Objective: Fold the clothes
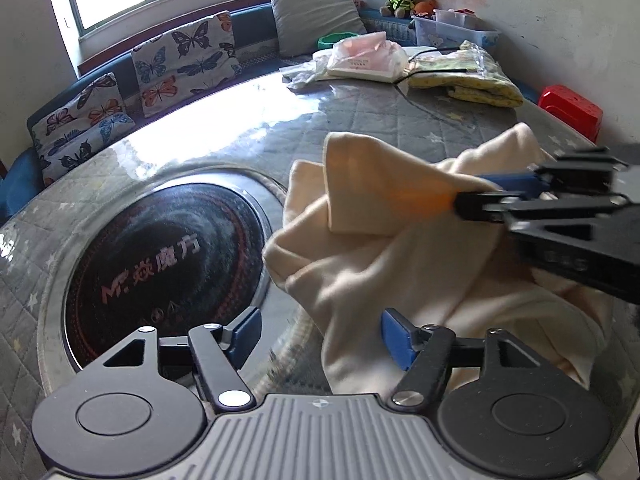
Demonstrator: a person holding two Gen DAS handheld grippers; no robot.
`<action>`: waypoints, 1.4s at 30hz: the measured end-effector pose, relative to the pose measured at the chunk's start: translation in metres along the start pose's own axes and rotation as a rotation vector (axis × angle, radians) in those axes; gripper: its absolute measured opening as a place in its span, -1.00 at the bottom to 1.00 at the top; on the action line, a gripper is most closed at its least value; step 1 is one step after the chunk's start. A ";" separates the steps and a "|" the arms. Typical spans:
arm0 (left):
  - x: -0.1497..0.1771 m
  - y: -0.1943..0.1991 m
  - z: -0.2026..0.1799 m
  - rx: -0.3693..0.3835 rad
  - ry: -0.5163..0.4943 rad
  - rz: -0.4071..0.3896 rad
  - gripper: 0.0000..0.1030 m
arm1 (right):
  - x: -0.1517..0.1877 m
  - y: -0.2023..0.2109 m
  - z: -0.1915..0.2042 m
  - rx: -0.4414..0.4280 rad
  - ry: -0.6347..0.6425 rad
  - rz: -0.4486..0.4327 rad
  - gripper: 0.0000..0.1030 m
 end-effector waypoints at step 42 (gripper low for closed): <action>-0.097 -0.097 0.030 0.097 0.039 -0.057 -0.80 | -0.032 -0.025 -0.146 0.024 -0.410 0.023 -0.68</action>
Point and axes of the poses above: each gripper's, at about its wrist camera, not at the fingertips, and y roughly against the way its jaws point, z to its left, x to its underside, the point moved 9 cm from there along -y, roughly the way its jaws point, and after that the axes turned 8 degrees about -y, right-handed, at the moved point
